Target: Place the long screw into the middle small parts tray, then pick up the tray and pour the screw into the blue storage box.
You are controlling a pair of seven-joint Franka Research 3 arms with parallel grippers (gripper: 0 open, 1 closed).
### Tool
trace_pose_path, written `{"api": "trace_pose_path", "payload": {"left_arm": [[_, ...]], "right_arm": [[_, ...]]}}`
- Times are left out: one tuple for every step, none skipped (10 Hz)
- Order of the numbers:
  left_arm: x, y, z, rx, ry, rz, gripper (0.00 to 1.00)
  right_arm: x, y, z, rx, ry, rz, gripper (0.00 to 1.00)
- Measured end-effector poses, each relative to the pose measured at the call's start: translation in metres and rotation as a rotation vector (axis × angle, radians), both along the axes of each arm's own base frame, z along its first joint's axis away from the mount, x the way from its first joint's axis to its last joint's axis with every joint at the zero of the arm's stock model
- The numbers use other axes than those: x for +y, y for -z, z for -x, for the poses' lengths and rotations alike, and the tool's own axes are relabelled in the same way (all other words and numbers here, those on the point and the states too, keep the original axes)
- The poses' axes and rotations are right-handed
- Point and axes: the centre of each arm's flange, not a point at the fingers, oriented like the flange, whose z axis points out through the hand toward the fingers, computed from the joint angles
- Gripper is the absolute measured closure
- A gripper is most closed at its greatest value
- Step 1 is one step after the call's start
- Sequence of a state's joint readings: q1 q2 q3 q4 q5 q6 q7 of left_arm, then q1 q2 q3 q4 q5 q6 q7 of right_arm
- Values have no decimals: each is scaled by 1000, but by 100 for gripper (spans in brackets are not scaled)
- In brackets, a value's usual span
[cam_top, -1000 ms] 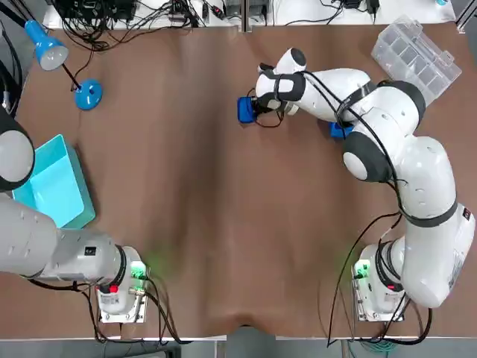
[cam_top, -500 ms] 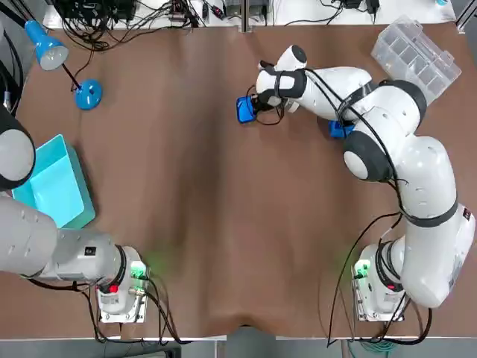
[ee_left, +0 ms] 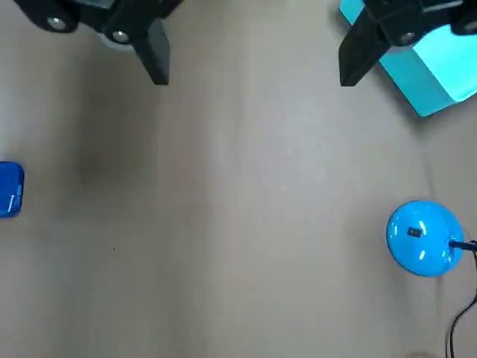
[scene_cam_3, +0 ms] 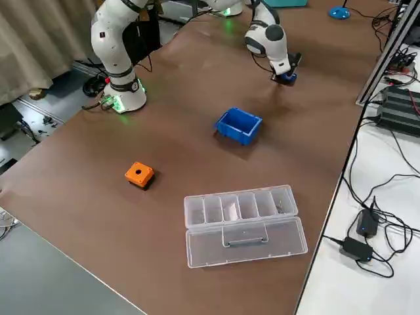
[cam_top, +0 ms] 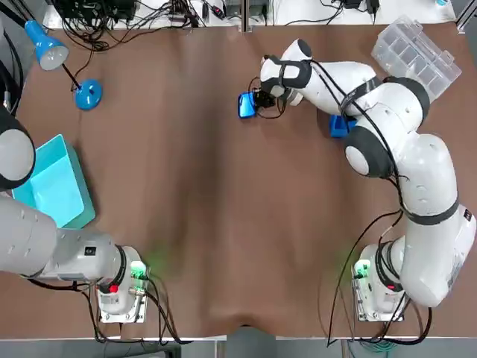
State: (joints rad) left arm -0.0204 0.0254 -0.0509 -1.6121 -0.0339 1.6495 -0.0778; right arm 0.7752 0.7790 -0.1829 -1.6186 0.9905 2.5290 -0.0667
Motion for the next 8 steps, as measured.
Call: {"api": "trace_pose_path", "payload": {"left_arm": [[0, 1, 0, 2, 0, 0, 0], [0, 2, -1, 3, 0, 0, 0], [0, 2, -1, 3, 0, 0, 0], [0, 2, -1, 3, 1, 0, 0], [0, 2, -1, 4, 1, 0, 0], [-1, 2, -1, 4, 1, 0, 0], [-1, 2, -1, 4, 1, 0, 0], [-1, 2, -1, 4, 1, 0, 0]], "right_arm": [[-8, -16, -8, 2, 12, -21, 97], [-19, -39, -18, -7, 28, -46, 97], [-34, -64, -26, -20, 49, -68, 97], [-51, -83, -29, -28, 72, -83, 97], [-70, -96, -30, -36, 88, -90, 97], [-95, -106, -30, -41, 85, -94, 97], [-128, -114, -31, -33, 62, -107, 97], [-170, -120, -36, -22, 21, -131, 97]]}}
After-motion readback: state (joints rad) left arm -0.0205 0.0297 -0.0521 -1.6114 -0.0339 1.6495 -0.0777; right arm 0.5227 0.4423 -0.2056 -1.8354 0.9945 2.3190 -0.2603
